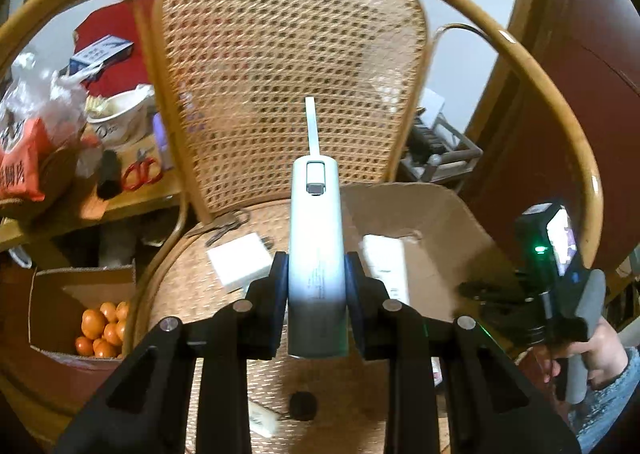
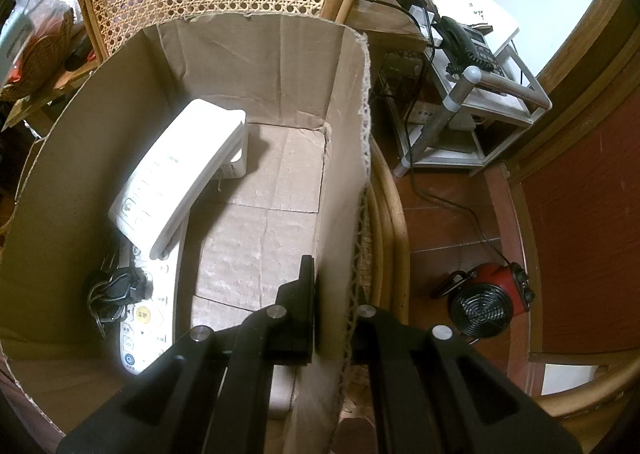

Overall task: Organize rigid objects
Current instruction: 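Carry the lighter into the box and open the left tool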

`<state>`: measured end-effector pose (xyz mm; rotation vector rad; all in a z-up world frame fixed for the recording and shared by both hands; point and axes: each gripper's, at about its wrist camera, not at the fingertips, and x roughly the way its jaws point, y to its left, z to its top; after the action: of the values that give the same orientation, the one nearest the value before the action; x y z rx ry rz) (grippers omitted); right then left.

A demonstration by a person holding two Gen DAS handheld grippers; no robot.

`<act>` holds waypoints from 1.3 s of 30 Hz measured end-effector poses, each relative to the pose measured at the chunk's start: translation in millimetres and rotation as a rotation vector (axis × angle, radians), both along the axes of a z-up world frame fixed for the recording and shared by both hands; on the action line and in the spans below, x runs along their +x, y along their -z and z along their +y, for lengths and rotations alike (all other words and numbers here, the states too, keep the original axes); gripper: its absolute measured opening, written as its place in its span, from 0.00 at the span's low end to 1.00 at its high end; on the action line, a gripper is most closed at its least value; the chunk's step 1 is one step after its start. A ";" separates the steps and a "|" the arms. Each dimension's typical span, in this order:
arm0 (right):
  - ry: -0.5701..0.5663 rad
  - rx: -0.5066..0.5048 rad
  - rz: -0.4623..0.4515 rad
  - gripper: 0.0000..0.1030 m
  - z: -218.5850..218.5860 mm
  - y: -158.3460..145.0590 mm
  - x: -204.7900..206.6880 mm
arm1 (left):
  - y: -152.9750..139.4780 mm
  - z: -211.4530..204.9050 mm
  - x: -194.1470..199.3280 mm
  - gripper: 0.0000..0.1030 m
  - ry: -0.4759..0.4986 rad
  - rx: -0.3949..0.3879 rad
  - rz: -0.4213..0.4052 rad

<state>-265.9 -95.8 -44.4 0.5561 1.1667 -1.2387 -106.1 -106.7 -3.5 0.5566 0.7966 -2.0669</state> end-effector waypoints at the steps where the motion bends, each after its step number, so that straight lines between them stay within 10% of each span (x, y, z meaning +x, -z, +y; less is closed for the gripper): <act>1: 0.000 0.000 0.001 0.06 -0.2 0.0 -0.1 | -4.4 4.5 -6.0 0.25 0.013 -0.012 0.001; 15: -0.002 0.000 -0.001 0.06 -0.7 0.1 0.1 | -1.4 45.6 -73.7 0.25 0.229 0.009 -0.003; 39: -0.005 -0.002 0.003 0.07 -0.2 -3.1 1.9 | 16.0 31.1 -98.3 0.18 0.173 0.024 -0.063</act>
<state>-264.0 -95.9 -41.3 0.5499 1.1688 -1.2365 -204.4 -75.6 -19.5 0.7228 0.7597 -2.1879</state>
